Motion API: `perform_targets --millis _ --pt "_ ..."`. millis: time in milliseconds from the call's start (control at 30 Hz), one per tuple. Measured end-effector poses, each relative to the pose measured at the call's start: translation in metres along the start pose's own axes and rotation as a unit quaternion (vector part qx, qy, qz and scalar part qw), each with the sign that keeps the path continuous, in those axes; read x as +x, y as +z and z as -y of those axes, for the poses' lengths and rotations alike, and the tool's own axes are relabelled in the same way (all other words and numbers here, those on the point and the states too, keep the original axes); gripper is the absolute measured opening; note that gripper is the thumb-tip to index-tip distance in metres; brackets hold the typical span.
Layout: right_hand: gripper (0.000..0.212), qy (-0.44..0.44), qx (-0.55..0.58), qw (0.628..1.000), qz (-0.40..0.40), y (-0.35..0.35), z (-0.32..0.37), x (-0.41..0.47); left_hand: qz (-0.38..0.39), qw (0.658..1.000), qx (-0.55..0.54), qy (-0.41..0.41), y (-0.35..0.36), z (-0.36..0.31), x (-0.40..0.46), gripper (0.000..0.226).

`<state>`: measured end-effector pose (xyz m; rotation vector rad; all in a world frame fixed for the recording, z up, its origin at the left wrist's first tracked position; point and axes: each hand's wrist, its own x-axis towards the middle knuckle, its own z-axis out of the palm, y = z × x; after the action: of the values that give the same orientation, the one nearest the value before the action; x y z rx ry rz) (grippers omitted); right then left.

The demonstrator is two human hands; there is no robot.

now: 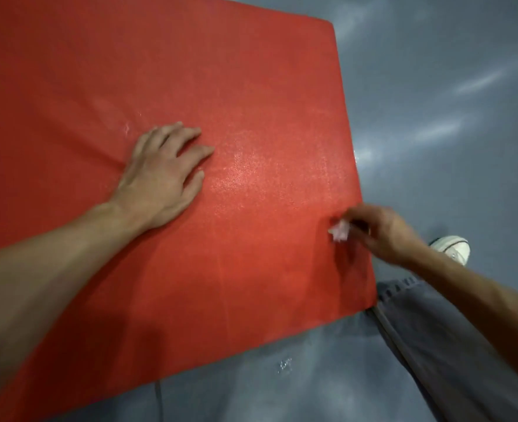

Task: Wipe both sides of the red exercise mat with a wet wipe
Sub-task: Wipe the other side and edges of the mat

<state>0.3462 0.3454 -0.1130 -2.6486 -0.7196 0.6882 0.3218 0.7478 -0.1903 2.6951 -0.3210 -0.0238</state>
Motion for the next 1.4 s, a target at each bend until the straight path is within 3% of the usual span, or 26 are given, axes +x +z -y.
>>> perform_targets --millis 100,200,300,400,433,533,633,733,800,867,1000,1167,1267,1400 --pt "0.02 0.075 -0.029 0.989 -0.125 -0.014 -0.003 0.043 -0.006 0.999 -0.039 -0.008 0.005 -0.025 -0.04 0.047" --pt "0.026 0.104 -0.01 0.984 -0.143 0.011 0.012 0.037 -0.004 0.998 -0.063 -0.007 0.006 -0.04 -0.076 0.047" --pt "0.025 0.146 0.038 0.983 -0.106 0.051 0.042 -0.02 -0.004 0.997 -0.07 -0.016 0.002 -0.037 -0.103 0.046" --pt "0.026 0.081 0.049 0.996 0.009 0.063 0.062 -0.057 -0.004 0.998 -0.062 -0.022 -0.001 -0.027 -0.121 0.045" --pt "0.023 0.09 0.044 0.995 0.004 0.06 0.058 -0.055 -0.005 0.998 -0.061 -0.022 -0.003 -0.026 -0.126 0.045" --pt "0.015 0.247 0.003 0.961 -0.128 0.051 0.036 -0.052 -0.005 0.997 -0.069 -0.031 -0.007 -0.028 -0.137 0.044" --pt "0.019 0.349 -0.003 0.916 -0.196 0.082 0.056 -0.071 -0.005 0.996 -0.078 -0.033 -0.01 -0.028 -0.148 0.044" --pt "0.016 0.29 0.074 0.931 -0.208 0.127 0.119 -0.096 -0.001 0.996 -0.079 -0.032 -0.013 -0.025 -0.155 0.044" --pt "0.015 0.24 0.069 0.957 -0.147 0.144 0.135 -0.113 -0.001 0.996 -0.082 -0.035 -0.015 -0.025 -0.159 0.044" --pt "0.015 0.251 0.029 0.959 -0.128 0.138 0.122 -0.126 -0.003 0.995 -0.091 -0.038 -0.016 -0.027 -0.163 0.045" --pt "0.013 0.392 -0.016 0.894 -0.215 0.114 0.078 -0.143 -0.004 0.994 -0.107 -0.038 -0.017 -0.024 -0.176 0.045" --pt "0.026 0.425 0.136 0.845 -0.295 0.163 0.142 -0.117 0.026 0.991 -0.129 -0.017 -0.015 -0.016 -0.191 0.046" --pt "0.022 0.352 0.219 0.862 -0.291 0.195 0.217 -0.102 0.035 0.991 -0.124 -0.019 -0.016 -0.014 -0.194 0.046" --pt "0.022 0.274 0.253 0.906 -0.202 0.212 0.263 -0.102 0.041 0.99 -0.131 -0.028 -0.019 -0.015 -0.2 0.048"
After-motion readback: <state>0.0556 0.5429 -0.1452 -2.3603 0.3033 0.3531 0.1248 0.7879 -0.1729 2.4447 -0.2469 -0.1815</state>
